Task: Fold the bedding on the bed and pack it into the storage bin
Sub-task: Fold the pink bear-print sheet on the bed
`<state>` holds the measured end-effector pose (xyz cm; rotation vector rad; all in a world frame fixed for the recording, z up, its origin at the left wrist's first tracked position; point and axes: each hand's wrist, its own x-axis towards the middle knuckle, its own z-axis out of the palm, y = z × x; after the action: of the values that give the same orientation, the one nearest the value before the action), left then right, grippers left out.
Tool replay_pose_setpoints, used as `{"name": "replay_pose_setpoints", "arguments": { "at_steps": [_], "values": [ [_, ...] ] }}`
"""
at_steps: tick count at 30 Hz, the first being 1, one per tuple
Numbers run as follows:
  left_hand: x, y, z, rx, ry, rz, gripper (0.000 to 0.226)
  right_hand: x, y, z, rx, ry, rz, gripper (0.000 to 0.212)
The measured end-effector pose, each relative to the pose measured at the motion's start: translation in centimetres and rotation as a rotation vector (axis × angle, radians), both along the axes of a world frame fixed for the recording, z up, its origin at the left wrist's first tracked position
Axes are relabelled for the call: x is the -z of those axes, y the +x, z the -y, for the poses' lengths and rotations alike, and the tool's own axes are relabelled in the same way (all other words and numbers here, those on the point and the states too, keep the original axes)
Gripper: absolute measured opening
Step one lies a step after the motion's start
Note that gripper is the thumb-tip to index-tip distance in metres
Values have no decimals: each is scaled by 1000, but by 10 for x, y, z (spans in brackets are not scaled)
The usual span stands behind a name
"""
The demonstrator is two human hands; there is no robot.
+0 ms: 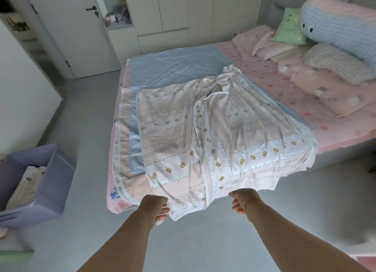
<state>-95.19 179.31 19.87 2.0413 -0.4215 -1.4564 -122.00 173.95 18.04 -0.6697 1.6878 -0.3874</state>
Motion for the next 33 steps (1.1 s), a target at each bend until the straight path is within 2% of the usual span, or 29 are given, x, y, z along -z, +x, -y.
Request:
{"name": "replay_pose_setpoints", "arguments": {
  "at_steps": [10,16,24,33],
  "values": [
    [-24,-33,101,39,-122,-154,22,-23,-35,73,153,-24,121,12],
    [-30,-59,166,96,-162,-221,23,-28,-54,119,240,-66,112,21],
    [-20,-58,308,113,-195,-318,28,-24,-49,243,323,-78,103,25],
    [28,-50,437,30,-81,-240,40,8,-30,375,324,4,105,25]
  ]
}}
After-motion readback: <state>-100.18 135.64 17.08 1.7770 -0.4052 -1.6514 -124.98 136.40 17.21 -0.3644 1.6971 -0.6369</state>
